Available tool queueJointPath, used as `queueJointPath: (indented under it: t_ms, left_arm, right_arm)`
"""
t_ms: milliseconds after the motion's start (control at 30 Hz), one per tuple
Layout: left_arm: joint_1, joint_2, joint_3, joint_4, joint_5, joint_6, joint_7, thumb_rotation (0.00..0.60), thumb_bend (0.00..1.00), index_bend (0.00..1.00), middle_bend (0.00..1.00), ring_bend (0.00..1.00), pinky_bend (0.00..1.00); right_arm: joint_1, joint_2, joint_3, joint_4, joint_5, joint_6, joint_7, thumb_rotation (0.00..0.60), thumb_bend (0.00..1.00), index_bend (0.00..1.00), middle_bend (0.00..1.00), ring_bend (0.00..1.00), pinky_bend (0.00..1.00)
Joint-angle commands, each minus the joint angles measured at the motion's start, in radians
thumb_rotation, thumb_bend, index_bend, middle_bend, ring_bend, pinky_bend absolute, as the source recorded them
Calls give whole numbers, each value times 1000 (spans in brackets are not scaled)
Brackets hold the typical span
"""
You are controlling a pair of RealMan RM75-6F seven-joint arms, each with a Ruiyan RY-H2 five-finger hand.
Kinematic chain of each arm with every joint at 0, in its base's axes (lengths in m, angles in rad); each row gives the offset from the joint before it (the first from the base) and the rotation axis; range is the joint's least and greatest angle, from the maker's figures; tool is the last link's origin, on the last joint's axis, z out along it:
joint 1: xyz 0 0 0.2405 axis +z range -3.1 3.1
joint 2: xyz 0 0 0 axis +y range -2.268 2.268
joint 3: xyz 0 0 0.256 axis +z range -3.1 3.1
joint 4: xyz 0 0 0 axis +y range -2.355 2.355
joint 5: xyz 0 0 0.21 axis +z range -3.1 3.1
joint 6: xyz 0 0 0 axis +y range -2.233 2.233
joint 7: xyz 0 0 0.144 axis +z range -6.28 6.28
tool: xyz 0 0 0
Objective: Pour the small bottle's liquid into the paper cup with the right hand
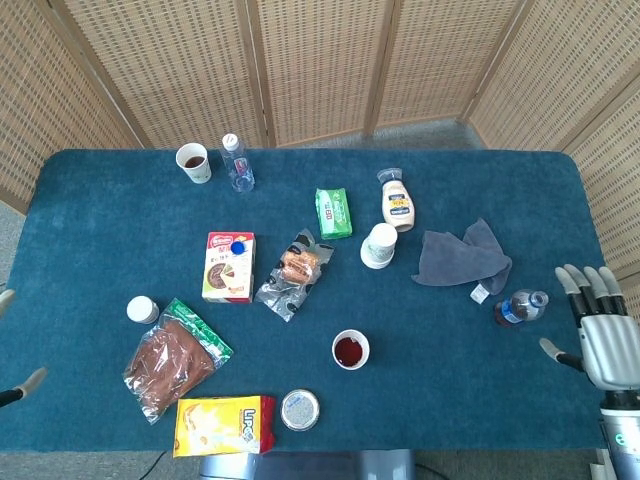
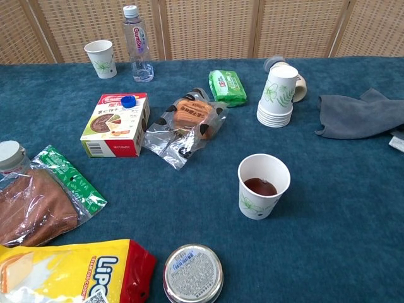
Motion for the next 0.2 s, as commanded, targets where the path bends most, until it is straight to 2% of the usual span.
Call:
queueJointPath:
  t_ms: [33, 200]
  left_arm:
    - [6, -5, 5, 10, 5, -2, -11, 600, 149, 0, 0, 0, 0]
    - [1, -1, -5, 17, 4, -8, -25, 600, 150, 0, 0, 0, 0]
  right_arm:
    - [-23, -11, 14, -28, 23, 29, -46, 600, 0, 0, 0, 0, 0]
    - [-27, -20, 24, -20, 46, 15, -65, 600, 0, 0, 0, 0, 0]
